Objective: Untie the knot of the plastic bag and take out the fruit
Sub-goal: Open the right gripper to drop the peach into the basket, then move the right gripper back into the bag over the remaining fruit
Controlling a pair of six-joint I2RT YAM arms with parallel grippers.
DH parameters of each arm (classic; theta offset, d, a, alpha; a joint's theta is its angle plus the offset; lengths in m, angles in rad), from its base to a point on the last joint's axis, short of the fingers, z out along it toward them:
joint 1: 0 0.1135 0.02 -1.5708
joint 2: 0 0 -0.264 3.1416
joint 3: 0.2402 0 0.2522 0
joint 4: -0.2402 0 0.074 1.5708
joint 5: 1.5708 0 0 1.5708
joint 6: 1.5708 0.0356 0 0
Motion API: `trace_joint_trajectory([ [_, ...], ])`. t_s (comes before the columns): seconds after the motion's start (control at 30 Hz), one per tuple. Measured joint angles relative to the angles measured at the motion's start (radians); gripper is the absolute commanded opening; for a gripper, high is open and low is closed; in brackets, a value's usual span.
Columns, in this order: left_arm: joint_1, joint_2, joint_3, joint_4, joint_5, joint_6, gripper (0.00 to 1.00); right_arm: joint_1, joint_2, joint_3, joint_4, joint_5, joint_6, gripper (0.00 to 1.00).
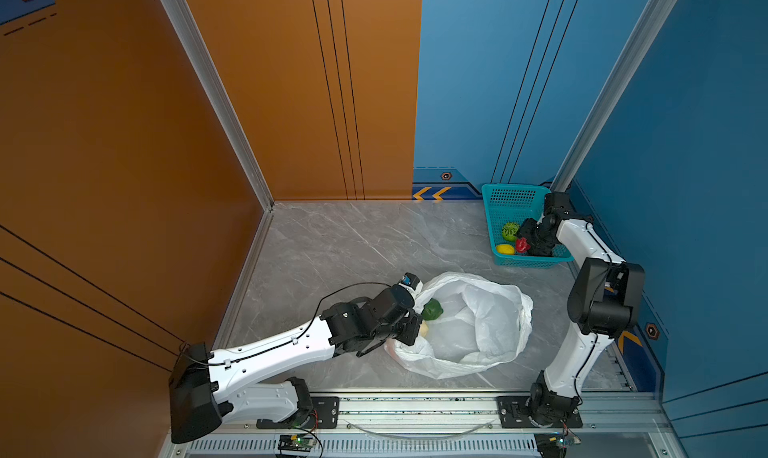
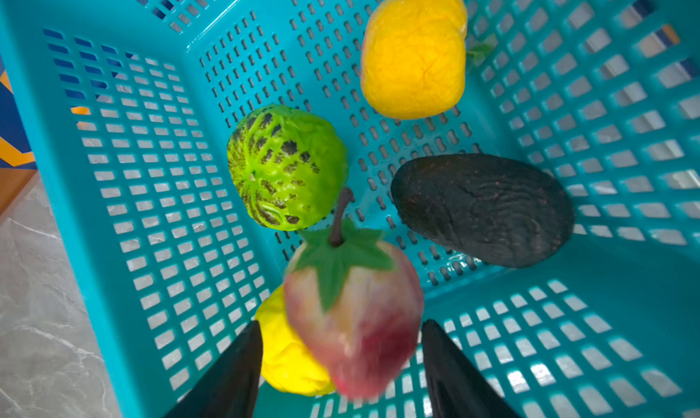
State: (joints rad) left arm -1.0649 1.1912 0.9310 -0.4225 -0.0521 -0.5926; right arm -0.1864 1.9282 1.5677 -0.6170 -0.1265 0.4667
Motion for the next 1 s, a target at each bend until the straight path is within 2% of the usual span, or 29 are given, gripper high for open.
trace_joint_trajectory([
  [0.27,0.000,0.000,0.000,0.000,0.000,-0.002,0.00,0.002,-0.019,0.000,0.000,0.008,0.000,0.83],
  [0.47,0.000,0.000,0.000,0.000,0.000,-0.003,0.00,0.016,-0.116,-0.028,0.000,0.000,0.001,0.87],
  [0.7,0.000,-0.014,-0.003,0.000,-0.004,-0.003,0.00,0.078,-0.319,-0.148,-0.006,-0.036,0.000,1.00],
  [1.0,0.000,-0.026,-0.014,0.000,-0.008,-0.003,0.00,0.210,-0.625,-0.193,-0.109,-0.113,0.002,1.00],
])
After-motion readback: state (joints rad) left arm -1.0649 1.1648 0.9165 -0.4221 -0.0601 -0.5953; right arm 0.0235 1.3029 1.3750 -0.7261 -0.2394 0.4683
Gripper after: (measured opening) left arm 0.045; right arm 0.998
